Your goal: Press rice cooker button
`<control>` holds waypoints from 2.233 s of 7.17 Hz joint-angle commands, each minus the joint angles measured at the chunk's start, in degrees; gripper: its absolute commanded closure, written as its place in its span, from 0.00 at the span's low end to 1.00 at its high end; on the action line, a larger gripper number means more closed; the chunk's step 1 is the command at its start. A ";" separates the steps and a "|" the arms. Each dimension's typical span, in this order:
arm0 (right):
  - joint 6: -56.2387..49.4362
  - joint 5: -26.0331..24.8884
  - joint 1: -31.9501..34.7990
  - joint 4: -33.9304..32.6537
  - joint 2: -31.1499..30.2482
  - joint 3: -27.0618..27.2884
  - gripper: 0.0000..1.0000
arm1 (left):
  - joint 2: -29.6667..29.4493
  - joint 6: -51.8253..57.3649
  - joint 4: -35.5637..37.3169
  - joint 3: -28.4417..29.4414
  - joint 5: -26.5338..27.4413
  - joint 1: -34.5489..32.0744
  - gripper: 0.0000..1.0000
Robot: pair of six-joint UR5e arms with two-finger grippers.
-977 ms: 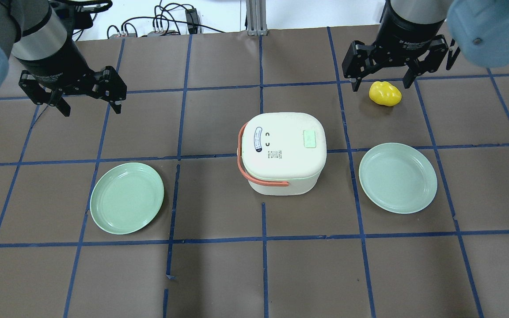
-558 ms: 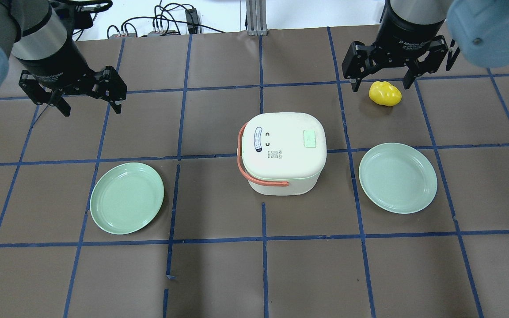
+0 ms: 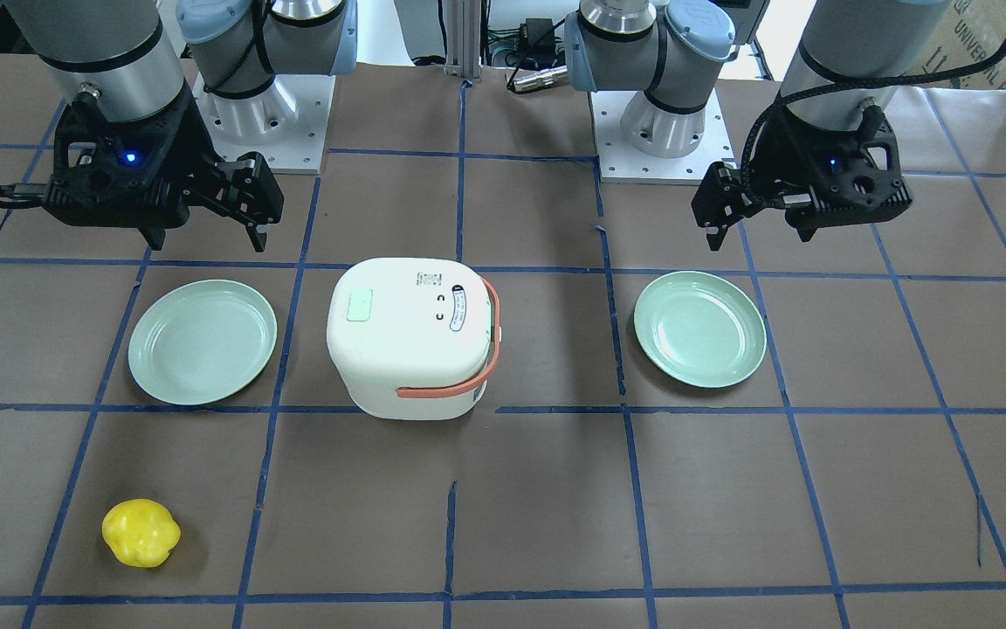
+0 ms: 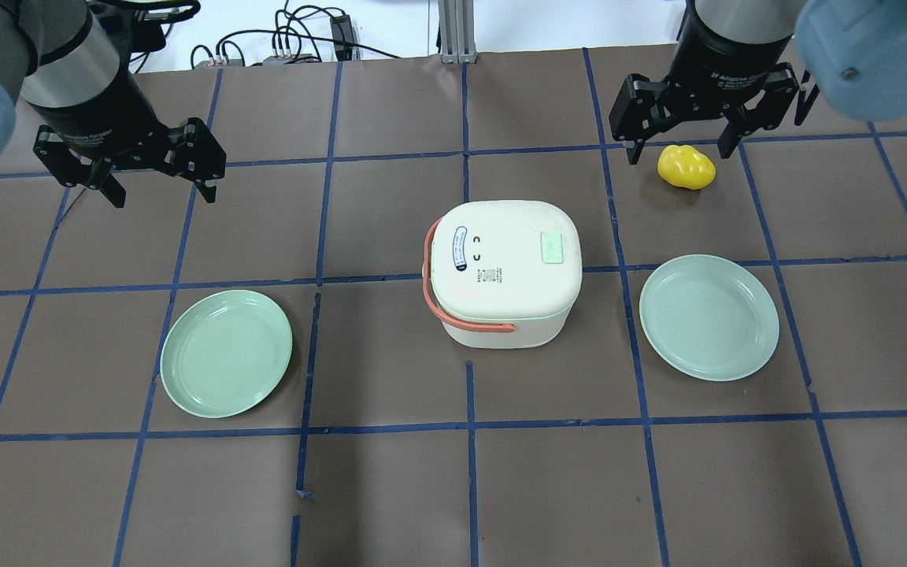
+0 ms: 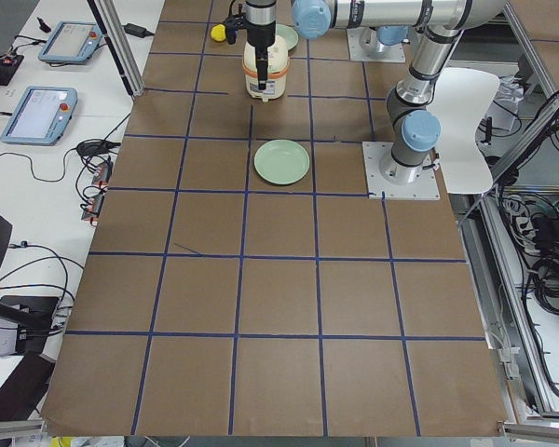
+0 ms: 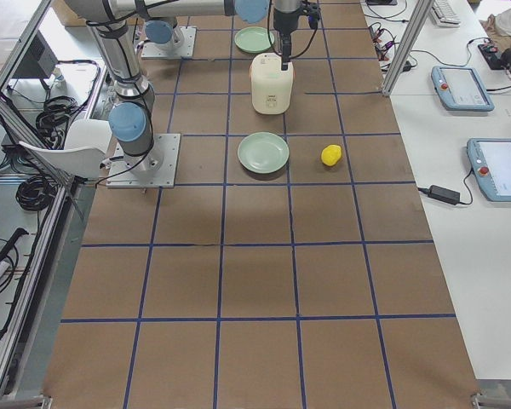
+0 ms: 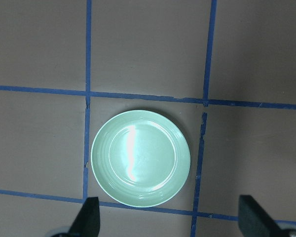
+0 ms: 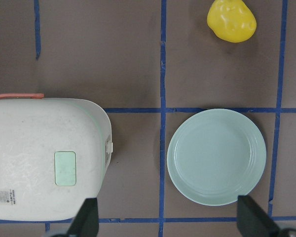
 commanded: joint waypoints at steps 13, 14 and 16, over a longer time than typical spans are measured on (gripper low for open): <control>4.47 5.71 2.64 1.14 0.43 -0.55 0.92 | 0.00 0.00 0.00 0.00 0.00 0.00 0.00; 6.13 5.79 4.14 0.88 0.44 -0.63 0.92 | 0.00 0.00 0.00 0.00 0.00 0.00 0.00; 7.81 5.62 7.13 0.09 0.78 -0.20 0.91 | 0.00 0.00 0.00 0.00 0.00 0.00 0.00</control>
